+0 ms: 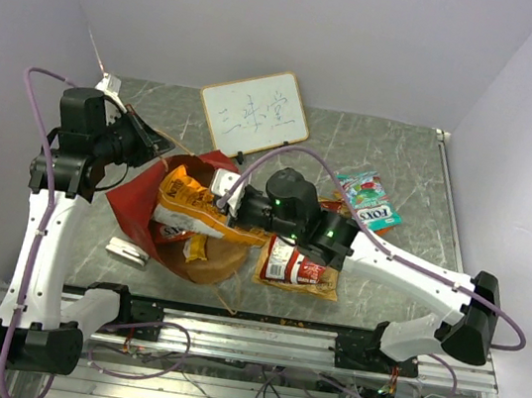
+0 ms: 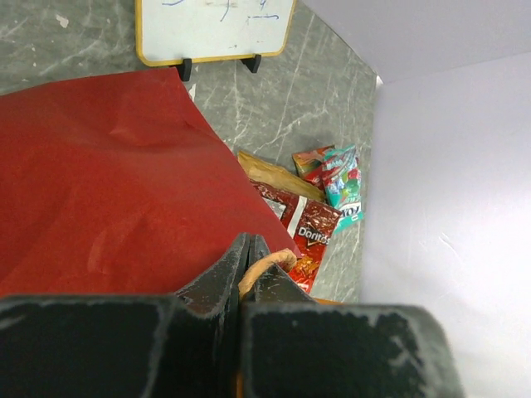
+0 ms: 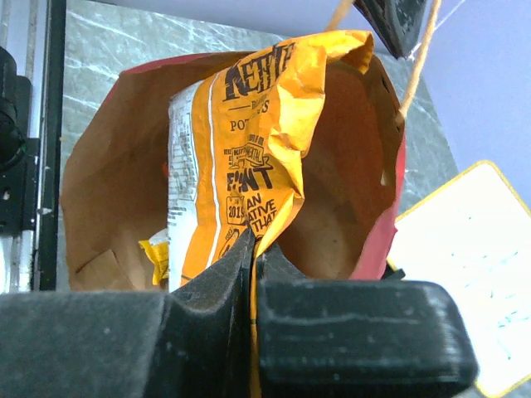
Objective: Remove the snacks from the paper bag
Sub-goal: Take out the snack from the paper bag, then place the snack at the center of the board, then take out the snack from the paper bag, then place the snack at the center of the board.
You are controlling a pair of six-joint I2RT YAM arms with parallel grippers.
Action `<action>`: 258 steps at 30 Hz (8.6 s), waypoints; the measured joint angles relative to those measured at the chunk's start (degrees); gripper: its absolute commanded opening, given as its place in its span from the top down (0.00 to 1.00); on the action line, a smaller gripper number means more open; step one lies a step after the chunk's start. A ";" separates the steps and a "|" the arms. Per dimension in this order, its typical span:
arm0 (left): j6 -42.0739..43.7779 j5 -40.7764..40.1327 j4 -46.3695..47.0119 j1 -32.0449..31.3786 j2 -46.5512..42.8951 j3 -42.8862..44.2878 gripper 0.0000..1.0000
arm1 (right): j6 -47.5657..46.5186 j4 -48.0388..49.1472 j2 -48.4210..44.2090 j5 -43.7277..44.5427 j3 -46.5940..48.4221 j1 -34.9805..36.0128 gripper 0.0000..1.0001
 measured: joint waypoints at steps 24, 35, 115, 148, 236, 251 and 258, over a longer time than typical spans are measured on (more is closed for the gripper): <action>-0.42 -6.14 -2.45 0.00 -0.79 0.92 0.93 | 22.05 -19.67 -12.61 26.64 9.31 0.00 1.00; -0.02 -6.84 -2.56 0.00 -0.66 0.92 0.93 | 44.00 -33.14 -11.87 45.55 9.25 -0.09 1.00; 0.52 -5.11 -5.81 0.00 -2.82 1.66 0.93 | 54.66 -16.06 -12.55 20.92 -31.93 -31.69 0.33; 0.50 -2.45 -5.27 0.00 -4.94 -0.04 0.93 | 31.82 -6.08 -7.96 2.23 -12.35 -6.71 0.21; 1.42 0.26 -7.10 0.00 -2.43 0.70 0.93 | -10.23 10.51 9.53 -7.48 -7.45 0.94 1.00; 1.81 1.01 -6.67 0.00 -1.36 0.70 0.93 | -3.96 2.89 -8.61 -3.37 -11.28 0.81 1.00; 1.81 1.11 -5.77 0.00 -1.05 0.68 0.93 | -2.54 -0.81 -15.56 -0.15 -11.47 0.81 1.00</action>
